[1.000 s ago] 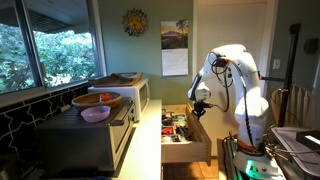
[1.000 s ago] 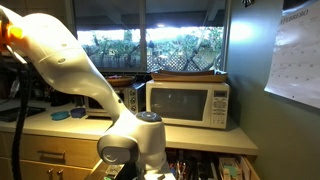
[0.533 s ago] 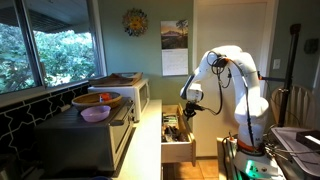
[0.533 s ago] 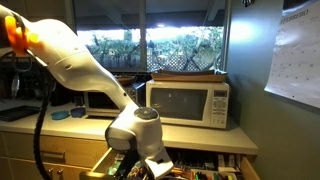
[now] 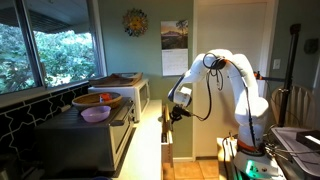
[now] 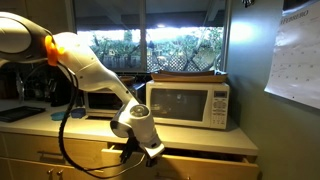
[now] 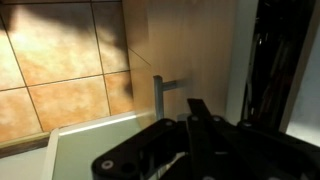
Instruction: Close the open drawer
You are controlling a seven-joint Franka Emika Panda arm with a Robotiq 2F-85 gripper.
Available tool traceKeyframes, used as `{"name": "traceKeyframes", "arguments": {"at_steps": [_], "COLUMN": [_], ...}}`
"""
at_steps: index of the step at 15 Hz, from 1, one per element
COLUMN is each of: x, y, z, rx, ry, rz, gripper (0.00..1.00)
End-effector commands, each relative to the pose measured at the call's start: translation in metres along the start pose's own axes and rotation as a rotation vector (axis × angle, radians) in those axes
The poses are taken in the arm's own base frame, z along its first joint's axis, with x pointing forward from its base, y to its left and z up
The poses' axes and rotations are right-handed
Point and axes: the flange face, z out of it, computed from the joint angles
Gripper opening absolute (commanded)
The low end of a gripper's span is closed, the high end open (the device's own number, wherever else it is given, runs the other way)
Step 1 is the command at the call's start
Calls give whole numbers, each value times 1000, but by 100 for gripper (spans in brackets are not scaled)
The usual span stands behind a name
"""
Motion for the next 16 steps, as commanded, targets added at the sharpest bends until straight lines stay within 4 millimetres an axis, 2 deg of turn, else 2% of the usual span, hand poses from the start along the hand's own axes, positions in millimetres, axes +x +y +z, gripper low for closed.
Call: {"name": "traceKeyframes", "arguments": {"at_steps": [1,2,4,7,10,12,15,16], "x": [-12,-15,-20,-17,-10,-16,-41,-50], "y": [-13,-15,-5,28,60,89,126,135], "z": [21,23,25,14,-13,-33,-70,-83], "rx": [54,70,51,-25,-51,-71,-98,-106], "ry": [9,17,6,17,27,-6,7,23], "rz": [45,52,-2,-122,-242,-370,-535,-589], "gripper": [1,1,2,7,6,5,5,8]}}
